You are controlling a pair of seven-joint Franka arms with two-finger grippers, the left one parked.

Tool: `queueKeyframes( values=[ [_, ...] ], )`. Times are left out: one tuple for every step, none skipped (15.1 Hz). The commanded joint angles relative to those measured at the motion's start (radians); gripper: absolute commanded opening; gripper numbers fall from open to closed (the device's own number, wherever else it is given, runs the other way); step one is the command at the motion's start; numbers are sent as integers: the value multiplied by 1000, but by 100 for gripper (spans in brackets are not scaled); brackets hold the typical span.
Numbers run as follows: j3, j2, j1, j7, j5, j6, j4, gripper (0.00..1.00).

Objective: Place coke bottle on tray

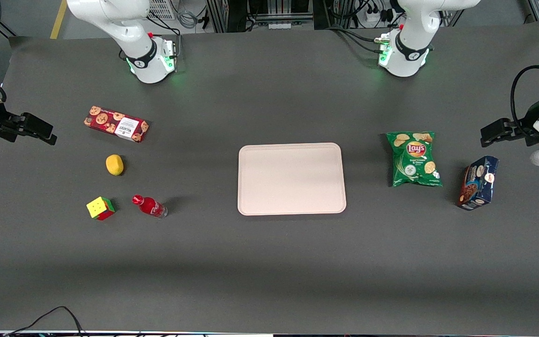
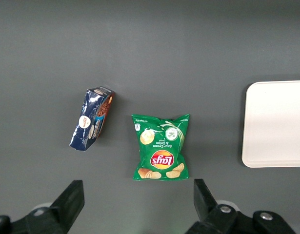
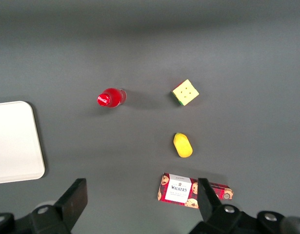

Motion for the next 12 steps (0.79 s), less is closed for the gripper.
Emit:
queueKeyframes(
  values=[
    [1,16,3,21,22,-13,26,100],
    [1,16,6,21,22,-13,24,100],
    [1,15,22,21,22,-13,23,100],
    [1,10,40,23,22,-13,23,100],
    [1,6,57,23,22,-15,23,100],
    [-2,3,84,21,19,-21,23,100],
    [-8,1,112,17,19,-38,26,100],
    [-11,-1,147,17,19,-50,29,100],
    [-14,1,185,23,14,-55,29,100],
    [-14,1,200,24,14,-56,27,100],
    [-14,2,201,23,16,-56,26,100],
    [-14,6,200,21,17,-58,20,100]
  ],
)
